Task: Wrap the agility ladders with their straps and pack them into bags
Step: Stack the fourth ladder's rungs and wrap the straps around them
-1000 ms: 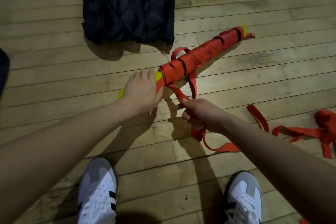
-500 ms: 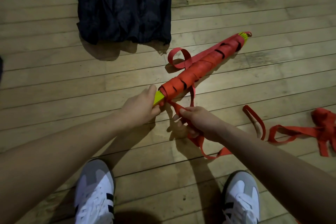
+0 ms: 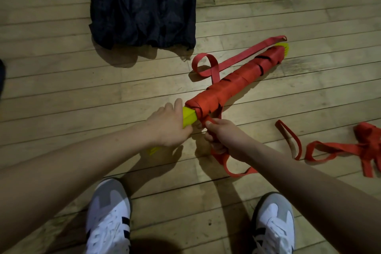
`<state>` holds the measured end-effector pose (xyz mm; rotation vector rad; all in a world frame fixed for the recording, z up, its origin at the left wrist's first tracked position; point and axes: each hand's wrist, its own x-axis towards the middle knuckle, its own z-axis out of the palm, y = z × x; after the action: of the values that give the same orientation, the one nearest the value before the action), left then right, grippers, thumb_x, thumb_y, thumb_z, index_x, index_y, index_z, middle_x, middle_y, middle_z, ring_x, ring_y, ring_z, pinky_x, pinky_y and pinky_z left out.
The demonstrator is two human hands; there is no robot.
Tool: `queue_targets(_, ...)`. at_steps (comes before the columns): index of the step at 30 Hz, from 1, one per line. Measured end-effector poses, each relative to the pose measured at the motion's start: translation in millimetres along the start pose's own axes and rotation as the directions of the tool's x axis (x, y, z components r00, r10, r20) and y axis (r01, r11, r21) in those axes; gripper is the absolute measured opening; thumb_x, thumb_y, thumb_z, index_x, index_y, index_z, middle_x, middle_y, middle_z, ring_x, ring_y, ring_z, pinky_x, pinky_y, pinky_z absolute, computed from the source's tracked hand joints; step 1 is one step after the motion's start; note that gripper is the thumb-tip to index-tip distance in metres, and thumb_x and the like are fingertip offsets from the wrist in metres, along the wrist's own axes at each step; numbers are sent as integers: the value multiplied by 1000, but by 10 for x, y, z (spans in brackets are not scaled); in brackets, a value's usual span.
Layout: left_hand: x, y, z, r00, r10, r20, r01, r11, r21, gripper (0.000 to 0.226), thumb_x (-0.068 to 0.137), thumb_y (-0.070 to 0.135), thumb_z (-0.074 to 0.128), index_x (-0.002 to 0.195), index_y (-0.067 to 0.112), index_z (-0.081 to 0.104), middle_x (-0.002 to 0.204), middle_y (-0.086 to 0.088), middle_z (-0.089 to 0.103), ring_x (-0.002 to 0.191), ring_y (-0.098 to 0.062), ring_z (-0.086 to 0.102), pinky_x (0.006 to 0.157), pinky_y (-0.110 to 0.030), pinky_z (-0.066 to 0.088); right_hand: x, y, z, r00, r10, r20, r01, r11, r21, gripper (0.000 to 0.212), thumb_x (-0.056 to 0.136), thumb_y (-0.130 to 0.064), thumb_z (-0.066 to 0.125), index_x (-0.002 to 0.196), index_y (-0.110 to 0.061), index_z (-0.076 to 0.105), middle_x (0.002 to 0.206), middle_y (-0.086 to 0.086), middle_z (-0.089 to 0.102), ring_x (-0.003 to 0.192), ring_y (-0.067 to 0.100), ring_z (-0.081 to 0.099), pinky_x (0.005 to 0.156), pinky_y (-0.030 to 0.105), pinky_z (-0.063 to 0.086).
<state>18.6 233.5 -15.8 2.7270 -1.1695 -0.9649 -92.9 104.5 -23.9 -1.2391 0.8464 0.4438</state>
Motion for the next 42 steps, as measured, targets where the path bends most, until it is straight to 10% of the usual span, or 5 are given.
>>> queue_targets(7, -96, -29, -9, 974, 162, -157, -135, 976, 173, 53, 86, 51, 58, 118, 13, 38, 116, -7, 42, 103, -25, 50, 73, -32, 41, -30, 59, 66, 995, -79, -57, 80, 997, 13, 29, 102, -12, 41, 75, -4, 48, 75, 25, 48, 40, 17, 38, 38, 21, 30)
queue_targets(14, -107, 34, 69, 974, 124, -188, -75, 965, 250, 68, 92, 49, 50, 139, 11, 18, 117, -9, 55, 95, -29, 62, 67, -35, 46, -34, 55, 67, 988, -90, -123, 104, 988, 114, 24, 95, -24, 59, 84, -4, 56, 66, 9, 62, 43, 14, 48, 42, 23, 37)
queue_targets(26, -68, -89, -171, 996, 86, -24, -87, 996, -36, 46, 87, 48, 61, 108, 16, 36, 98, -5, 51, 87, -23, 55, 69, -35, 47, -10, 47, 155, 970, -152, -191, 167, 984, 65, 27, 96, -21, 57, 75, -5, 55, 54, 2, 53, 43, 12, 40, 42, 24, 30)
queue_targets(35, -102, -84, -266, 964, -123, -237, 95, 988, -125, 42, 92, 40, 57, 112, 16, 29, 85, -3, 50, 74, -25, 54, 58, -33, 39, 166, -376, 151, 984, -164, -69, 164, 986, 5, 19, 95, -13, 57, 79, -4, 56, 63, 14, 56, 40, 14, 48, 40, 21, 38)
queue_targets(42, 41, -121, -455, 978, -201, -60, 180, 950, -254, 39, 95, 36, 45, 122, 15, 24, 118, -18, 44, 96, -35, 54, 74, -40, 44, 226, -584, 152, 988, -155, 26, 154, 987, 37, 14, 95, -7, 55, 81, -6, 54, 66, 10, 61, 42, 14, 53, 41, 20, 41)
